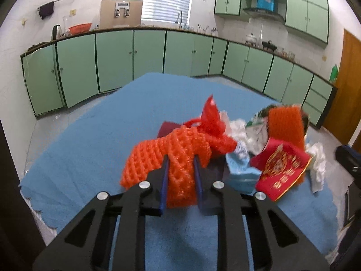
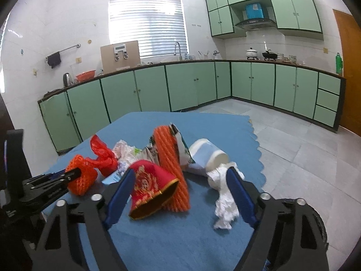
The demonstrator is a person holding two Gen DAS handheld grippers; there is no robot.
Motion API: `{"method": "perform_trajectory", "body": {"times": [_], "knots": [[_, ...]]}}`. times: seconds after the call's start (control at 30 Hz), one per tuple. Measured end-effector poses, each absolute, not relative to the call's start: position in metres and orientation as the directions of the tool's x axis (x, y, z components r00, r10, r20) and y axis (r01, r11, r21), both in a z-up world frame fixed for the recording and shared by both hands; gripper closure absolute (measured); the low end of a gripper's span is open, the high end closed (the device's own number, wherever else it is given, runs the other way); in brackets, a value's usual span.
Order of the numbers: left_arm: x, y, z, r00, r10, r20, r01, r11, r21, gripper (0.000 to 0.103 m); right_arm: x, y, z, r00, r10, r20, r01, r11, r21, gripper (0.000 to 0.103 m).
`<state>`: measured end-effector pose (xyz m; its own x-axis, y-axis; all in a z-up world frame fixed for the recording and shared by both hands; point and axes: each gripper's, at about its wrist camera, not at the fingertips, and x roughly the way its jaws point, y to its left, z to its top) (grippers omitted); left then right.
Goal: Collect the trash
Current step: 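Return the left gripper to the table and grasp the orange foam net, then grasp the red printed cap with the right gripper while the left gripper holds the net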
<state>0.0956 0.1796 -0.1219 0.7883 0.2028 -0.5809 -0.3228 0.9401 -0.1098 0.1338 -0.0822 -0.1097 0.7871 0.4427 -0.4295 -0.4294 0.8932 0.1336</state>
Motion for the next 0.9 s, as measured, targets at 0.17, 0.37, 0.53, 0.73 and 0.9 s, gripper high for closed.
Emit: {"method": "perform_trajectory", "body": {"times": [0.17,0.37,0.53,0.73,0.9], "knots": [[0.085,0.171,-0.104,0.819,0.193,-0.54,-0.309,0.942,-0.131,0.084,0.134,-0.071,-0.115,0.758,0.47,-0.452,-0.459,0.877,0.142,0.042],[0.084,0.161,-0.099,0.832,0.187,-0.523,-0.288,0.95,-0.119,0.084,0.133,-0.063,-0.128,0.719,0.48,-0.502,-0.478,0.867,0.143,0.056],[0.085,0.161,-0.108,0.82,0.19,-0.54,-0.293,0.95,-0.111,0.084,0.138,-0.061,-0.131,0.718,0.472,-0.513,-0.47,0.871,0.143,0.058],[0.086,0.164,-0.112,0.813,0.19,-0.55,-0.293,0.951,-0.103,0.084,0.151,-0.058,-0.135,0.705,0.472,-0.529,-0.475,0.868,0.141,0.058],[0.088,0.167,-0.113,0.806,0.197,-0.557,-0.298,0.95,-0.095,0.084,0.157,-0.055,-0.139,0.68,0.483,-0.552,-0.481,0.862,0.161,0.058]]}}
